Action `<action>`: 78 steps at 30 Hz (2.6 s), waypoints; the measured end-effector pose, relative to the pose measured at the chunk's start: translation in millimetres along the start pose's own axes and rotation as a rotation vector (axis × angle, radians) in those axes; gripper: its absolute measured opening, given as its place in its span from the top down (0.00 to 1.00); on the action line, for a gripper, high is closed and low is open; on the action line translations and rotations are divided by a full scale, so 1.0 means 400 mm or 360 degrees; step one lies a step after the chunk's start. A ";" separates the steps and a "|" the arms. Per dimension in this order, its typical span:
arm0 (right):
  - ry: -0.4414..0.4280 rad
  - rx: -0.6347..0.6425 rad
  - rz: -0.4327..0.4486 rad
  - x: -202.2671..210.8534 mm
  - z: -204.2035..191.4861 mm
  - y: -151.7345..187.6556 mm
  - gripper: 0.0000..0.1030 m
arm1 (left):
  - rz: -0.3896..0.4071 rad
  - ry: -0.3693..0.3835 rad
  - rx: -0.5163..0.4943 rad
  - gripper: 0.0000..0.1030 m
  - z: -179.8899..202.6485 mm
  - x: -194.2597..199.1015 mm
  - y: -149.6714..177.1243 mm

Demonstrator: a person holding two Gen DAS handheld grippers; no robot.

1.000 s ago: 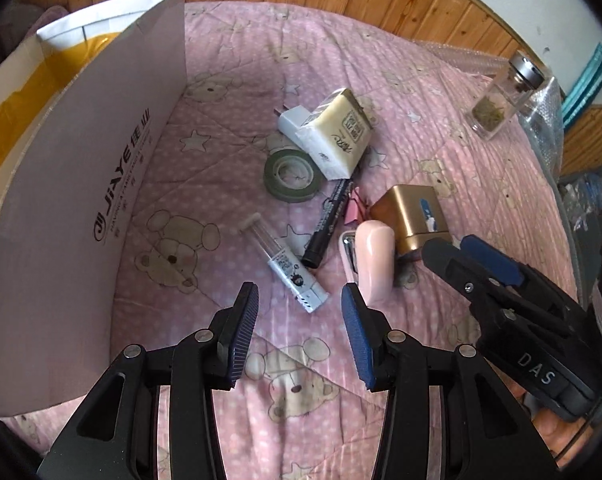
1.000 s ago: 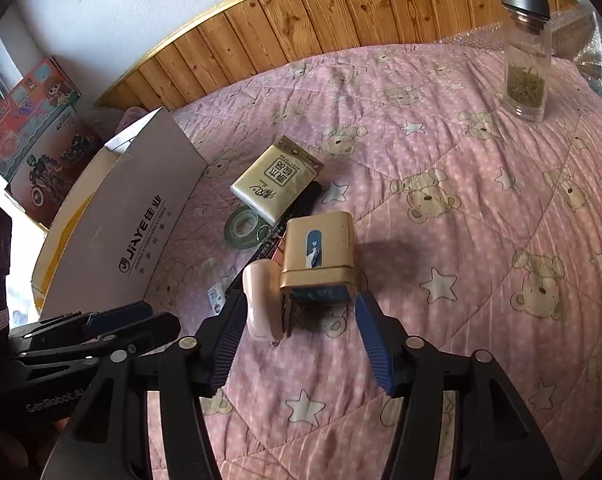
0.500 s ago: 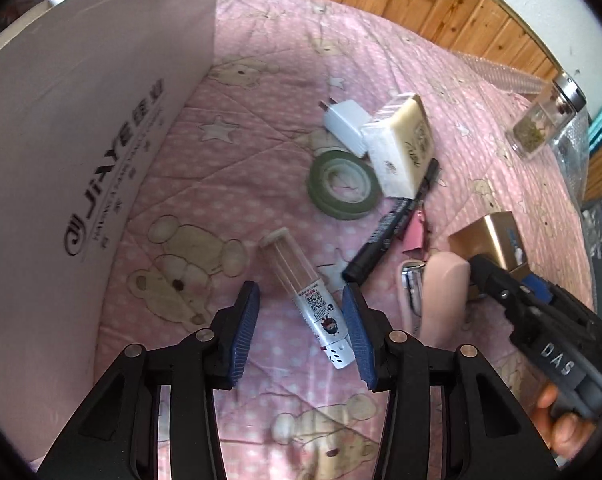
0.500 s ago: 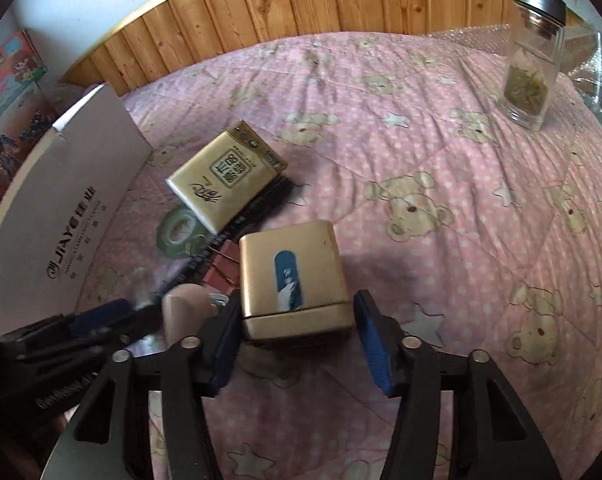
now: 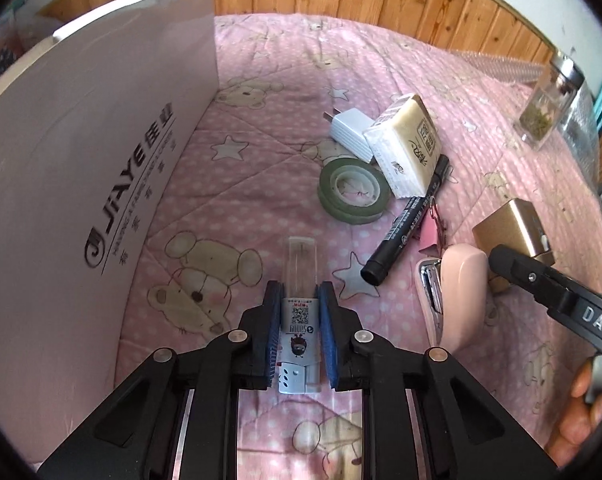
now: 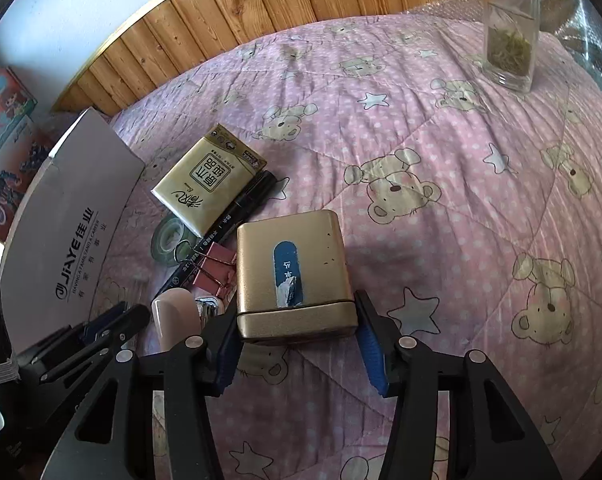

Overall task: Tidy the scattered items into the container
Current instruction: 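Grasp clear QR-labelled tube with left tool while right tool grasps gold tin, then carry clear tube in left tool while right tool carries gold tin to box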

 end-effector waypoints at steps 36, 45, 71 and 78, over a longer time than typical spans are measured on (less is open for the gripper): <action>-0.0095 0.0196 0.0196 0.196 -0.136 0.038 0.50 | 0.0195 0.0176 0.0058 0.82 -0.037 0.362 0.043; -0.0122 0.0265 0.0164 0.253 -0.178 0.137 0.50 | 0.0230 0.0218 0.0118 0.82 -0.082 0.419 0.069; -0.0357 0.0512 0.0203 0.409 -0.417 0.225 0.50 | 0.0316 0.0284 0.0307 0.82 -0.226 0.514 0.093; -0.0398 0.0589 0.0208 0.427 -0.484 0.215 0.50 | 0.0336 0.0268 0.0368 0.82 -0.283 0.526 0.084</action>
Point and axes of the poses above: each gripper's, at about its wrist camera, not at the fingertips, and x roughly against the way its jaws point, z to its right, y to its underside, the point moved 9 cm from there along -x, roughly the way its jaws point, and after that the axes turned 4 degrees about z, right-handed, at the moved point
